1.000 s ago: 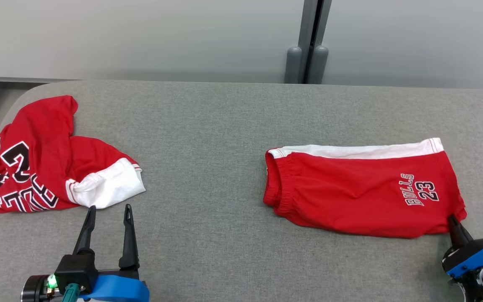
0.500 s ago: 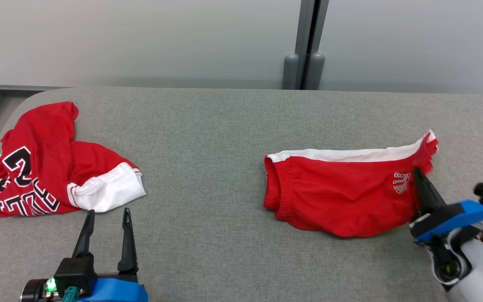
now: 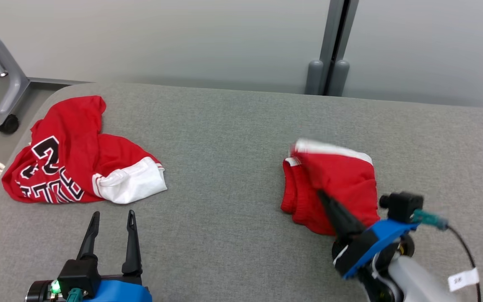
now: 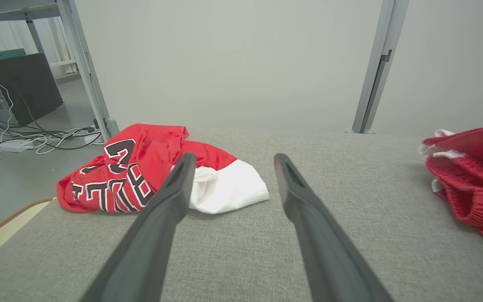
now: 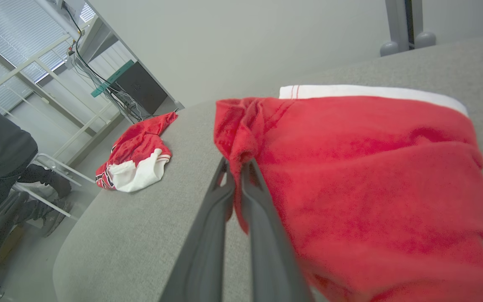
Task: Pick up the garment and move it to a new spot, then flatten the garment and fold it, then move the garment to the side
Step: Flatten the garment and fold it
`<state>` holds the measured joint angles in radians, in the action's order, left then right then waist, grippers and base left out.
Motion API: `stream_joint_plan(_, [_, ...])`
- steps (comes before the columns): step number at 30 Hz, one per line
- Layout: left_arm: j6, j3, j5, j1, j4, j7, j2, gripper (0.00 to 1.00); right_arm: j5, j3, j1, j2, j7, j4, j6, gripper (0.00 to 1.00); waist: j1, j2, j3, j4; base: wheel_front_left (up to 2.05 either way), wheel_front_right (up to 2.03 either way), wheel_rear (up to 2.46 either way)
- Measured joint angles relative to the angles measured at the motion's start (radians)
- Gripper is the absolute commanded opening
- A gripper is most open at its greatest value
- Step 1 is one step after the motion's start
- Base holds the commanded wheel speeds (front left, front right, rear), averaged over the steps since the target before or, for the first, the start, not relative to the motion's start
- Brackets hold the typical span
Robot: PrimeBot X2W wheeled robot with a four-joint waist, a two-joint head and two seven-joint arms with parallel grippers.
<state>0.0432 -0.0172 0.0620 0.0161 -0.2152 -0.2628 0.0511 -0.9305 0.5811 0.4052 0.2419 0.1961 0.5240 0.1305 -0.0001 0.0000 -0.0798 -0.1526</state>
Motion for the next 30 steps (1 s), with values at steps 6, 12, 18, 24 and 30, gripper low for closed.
stream_joint_plan(6, [-0.008,-0.007,0.009,0.001,0.0,0.0,0.0,1.0,0.038,0.071,-0.072,-0.028,0.004,0.035,0.0,1.0,0.0001,0.0,-0.008,-0.017,0.0,0.0,0.0])
stream_joint_plan(12, [-0.008,-0.001,0.007,0.003,-0.002,0.0,0.0,1.0,0.07,0.052,-0.076,0.001,0.053,0.007,0.0,1.0,0.0001,0.0,-0.004,-0.004,0.0,0.0,0.0])
stream_joint_plan(18, [-0.006,-0.002,0.0,0.003,-0.002,0.0,0.0,1.0,0.111,-0.07,-0.072,0.039,0.064,-0.025,0.0,1.0,0.0001,0.0,0.001,0.001,0.0,0.0,0.0])
stream_joint_plan(24, [0.002,-0.006,-0.004,0.001,-0.002,0.0,0.0,1.0,0.229,-0.151,-0.031,0.022,0.065,0.041,0.0,0.0,0.0001,0.0,-0.008,-0.01,0.0,0.0,0.0])
stream_joint_plan(30, [0.01,-0.01,-0.009,-0.013,-0.008,0.0,0.0,1.0,0.314,-0.105,0.039,-0.055,0.066,0.189,0.0,0.0,0.0001,0.0002,-0.02,-0.026,0.0,0.0,0.0])
